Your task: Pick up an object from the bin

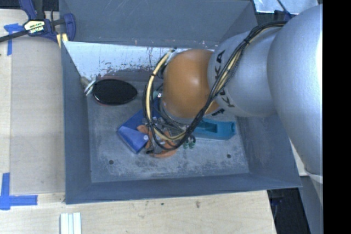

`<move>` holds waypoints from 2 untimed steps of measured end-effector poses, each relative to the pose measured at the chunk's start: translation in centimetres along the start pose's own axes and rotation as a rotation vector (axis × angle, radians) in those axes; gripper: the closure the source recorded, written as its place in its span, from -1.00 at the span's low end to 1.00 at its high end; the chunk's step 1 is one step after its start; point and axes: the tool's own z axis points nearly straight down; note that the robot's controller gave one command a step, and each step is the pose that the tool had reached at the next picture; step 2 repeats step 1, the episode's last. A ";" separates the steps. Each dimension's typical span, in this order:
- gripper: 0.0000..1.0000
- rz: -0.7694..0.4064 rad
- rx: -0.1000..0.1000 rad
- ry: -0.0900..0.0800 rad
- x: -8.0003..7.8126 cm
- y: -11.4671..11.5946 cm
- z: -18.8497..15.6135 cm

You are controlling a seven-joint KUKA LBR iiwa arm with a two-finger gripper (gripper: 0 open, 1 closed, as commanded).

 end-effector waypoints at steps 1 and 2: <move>1.00 -0.005 0.001 -0.002 0.0 -0.4 -12.6; 1.00 -0.005 0.001 -0.002 0.0 -0.4 -12.6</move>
Offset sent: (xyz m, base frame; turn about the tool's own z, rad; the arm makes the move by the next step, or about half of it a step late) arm 0.0000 0.0000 0.0000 0.0000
